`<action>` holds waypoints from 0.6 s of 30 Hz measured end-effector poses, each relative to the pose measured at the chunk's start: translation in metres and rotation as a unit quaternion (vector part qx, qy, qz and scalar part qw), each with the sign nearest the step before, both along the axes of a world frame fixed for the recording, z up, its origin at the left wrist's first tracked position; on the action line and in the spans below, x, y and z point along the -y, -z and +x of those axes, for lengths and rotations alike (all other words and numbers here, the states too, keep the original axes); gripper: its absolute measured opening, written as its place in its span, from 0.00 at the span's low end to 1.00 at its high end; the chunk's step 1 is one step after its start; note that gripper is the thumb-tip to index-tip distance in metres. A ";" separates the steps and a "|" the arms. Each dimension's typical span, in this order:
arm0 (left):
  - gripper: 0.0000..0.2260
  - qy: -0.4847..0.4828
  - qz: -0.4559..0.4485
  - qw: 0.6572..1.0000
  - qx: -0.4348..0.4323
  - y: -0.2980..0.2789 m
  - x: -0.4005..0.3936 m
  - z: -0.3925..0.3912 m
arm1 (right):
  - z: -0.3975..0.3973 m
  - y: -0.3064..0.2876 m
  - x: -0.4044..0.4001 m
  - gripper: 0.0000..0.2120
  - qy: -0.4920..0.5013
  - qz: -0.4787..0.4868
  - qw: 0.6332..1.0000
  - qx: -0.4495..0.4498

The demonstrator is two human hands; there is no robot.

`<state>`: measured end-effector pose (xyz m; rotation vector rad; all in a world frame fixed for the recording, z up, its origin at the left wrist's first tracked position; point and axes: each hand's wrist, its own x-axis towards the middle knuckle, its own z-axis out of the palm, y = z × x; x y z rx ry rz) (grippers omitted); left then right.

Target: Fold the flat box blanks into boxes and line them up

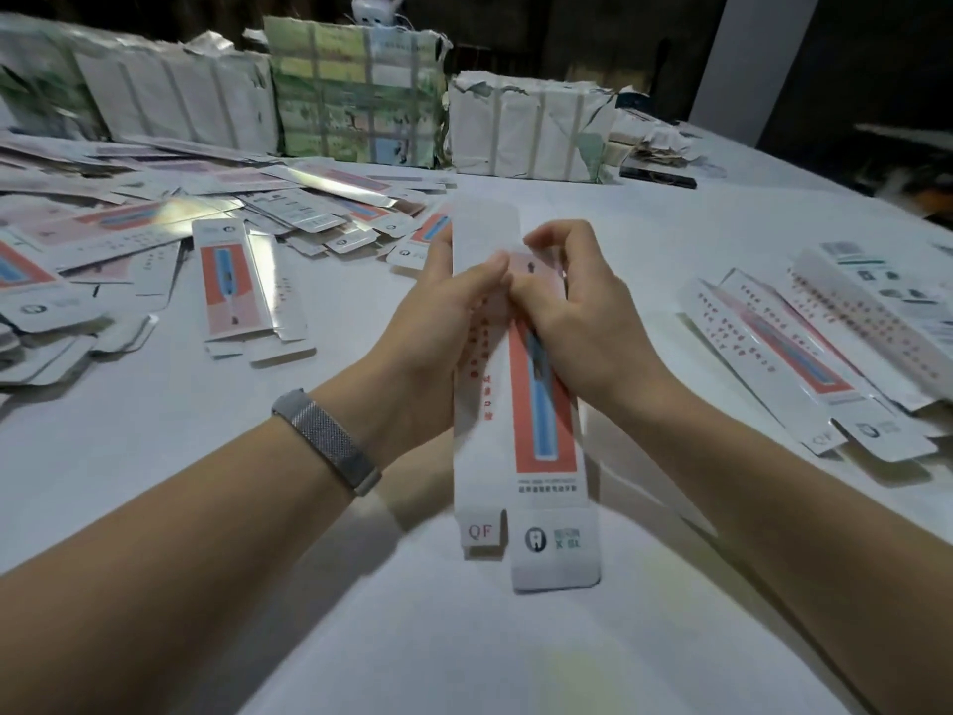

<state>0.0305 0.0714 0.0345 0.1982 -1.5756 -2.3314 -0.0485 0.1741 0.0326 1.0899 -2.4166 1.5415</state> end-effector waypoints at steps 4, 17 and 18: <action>0.21 -0.044 -0.027 0.999 -0.003 0.004 -0.005 0.000 | 0.005 0.002 0.002 0.11 -0.014 -0.054 0.998 0.021; 0.35 -0.043 -0.034 0.994 -0.090 0.009 -0.017 -0.001 | 0.022 -0.007 0.003 0.20 -0.180 -0.299 0.903 0.250; 0.34 -0.042 -0.035 0.994 -0.092 0.010 -0.017 -0.002 | 0.023 -0.007 0.004 0.19 -0.176 -0.299 0.904 0.251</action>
